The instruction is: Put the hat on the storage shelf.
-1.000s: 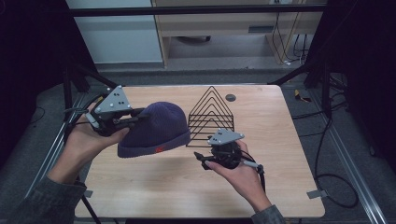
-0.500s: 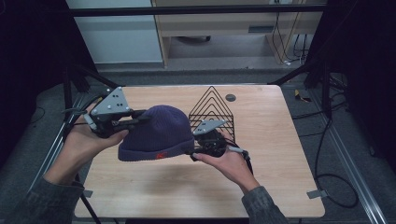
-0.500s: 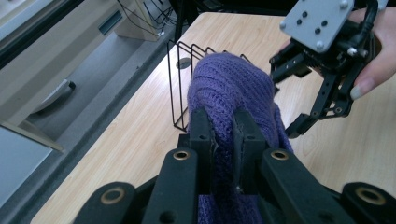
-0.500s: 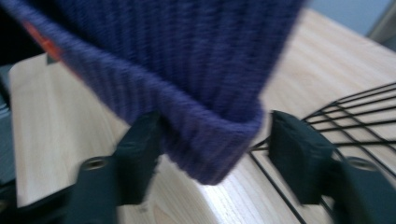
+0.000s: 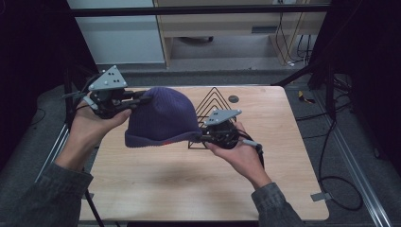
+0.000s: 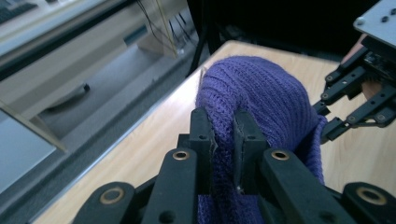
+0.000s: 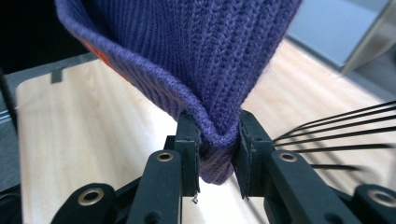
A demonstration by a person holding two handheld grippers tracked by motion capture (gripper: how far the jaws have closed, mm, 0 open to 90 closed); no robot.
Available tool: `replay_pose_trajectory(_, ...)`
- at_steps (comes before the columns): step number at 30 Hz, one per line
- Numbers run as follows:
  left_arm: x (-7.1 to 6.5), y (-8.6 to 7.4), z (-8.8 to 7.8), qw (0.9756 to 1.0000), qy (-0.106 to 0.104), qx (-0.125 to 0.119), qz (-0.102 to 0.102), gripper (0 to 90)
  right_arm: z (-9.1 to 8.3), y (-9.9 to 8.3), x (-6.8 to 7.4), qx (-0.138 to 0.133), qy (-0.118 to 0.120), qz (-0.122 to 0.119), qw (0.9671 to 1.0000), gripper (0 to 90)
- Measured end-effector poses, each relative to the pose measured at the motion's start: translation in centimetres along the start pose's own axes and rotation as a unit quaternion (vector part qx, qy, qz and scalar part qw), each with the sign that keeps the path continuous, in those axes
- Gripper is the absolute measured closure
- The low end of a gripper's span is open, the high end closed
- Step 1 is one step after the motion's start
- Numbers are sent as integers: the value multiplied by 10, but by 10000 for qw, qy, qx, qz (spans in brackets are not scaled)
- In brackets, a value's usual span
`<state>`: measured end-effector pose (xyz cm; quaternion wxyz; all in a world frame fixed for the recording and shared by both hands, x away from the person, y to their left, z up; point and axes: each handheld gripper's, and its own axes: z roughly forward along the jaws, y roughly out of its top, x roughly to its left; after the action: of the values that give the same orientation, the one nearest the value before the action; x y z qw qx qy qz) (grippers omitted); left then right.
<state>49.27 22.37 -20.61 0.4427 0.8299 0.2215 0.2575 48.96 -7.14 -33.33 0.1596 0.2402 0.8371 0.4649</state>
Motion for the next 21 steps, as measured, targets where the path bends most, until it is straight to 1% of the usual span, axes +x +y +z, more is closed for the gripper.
replay_pose_trajectory(1,1,5,3,10000,42,-76,-9,801,-3,3,-3,-12,-45,-21,10000,736)
replay_pose_trajectory(4,5,17,12,9997,68,-217,-5,799,-16,11,-19,-32,-287,6,9996,735)
replay_pose_trajectory(6,8,26,21,9995,107,-306,-11,797,-23,15,-30,-80,-412,83,9991,731)
replay_pose_trajectory(9,12,37,33,9991,42,-419,-84,796,-33,19,-45,-162,-548,157,9982,728)
replay_pose_trajectory(10,13,42,39,9990,3,-439,-99,795,-39,19,-55,-191,-649,239,9974,728)
replay_pose_trajectory(11,14,44,42,9990,-9,-438,-103,795,-39,19,-55,-191,-649,239,9974,728)
replay_pose_trajectory(14,12,52,56,9991,-12,-408,-71,795,-44,16,-65,-165,-717,328,9967,728)
replay_pose_trajectory(18,9,55,71,9993,-6,-361,3,795,-47,10,-73,-102,-792,379,9961,729)
replay_pose_trajectory(21,7,57,80,9994,-1,-332,16,795,-48,4,-77,-35,-810,431,9958,728)
